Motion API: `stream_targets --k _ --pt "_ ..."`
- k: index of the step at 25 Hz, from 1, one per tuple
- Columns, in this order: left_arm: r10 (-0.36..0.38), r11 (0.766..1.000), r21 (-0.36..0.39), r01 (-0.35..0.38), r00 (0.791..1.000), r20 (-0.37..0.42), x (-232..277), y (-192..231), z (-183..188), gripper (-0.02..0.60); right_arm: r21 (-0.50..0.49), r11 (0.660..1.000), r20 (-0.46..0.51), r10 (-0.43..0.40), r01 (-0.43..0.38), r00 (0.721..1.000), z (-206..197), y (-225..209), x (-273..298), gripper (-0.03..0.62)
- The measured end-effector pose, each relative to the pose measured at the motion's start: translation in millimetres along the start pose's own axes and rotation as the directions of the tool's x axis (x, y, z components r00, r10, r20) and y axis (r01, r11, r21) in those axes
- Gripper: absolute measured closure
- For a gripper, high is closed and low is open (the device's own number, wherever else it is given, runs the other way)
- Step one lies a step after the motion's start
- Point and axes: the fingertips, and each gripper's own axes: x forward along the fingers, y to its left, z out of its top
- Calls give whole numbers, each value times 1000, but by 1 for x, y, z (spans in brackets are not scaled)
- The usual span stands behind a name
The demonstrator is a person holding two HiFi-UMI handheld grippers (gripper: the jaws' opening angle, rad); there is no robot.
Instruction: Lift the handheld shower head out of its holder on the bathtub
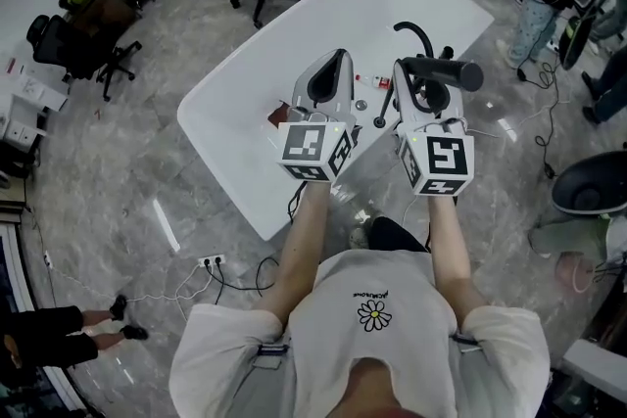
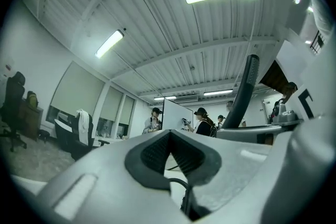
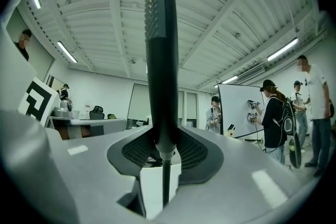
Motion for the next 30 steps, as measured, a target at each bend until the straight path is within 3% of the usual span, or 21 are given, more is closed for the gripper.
stream_targets --k 4,17,30 --pt "18 999 26 -19 999 29 -4 -2 18 581 18 1000 22 14 -14 1000 11 -3 -10 442" --pt "26 997 79 -25 1000 -9 -11 -25 22 581 5 995 9 104 -104 995 11 12 -19 442" --pt "51 996 74 -51 999 -2 -33 -30 22 581 7 996 -1 85 -85 996 6 9 -46 442"
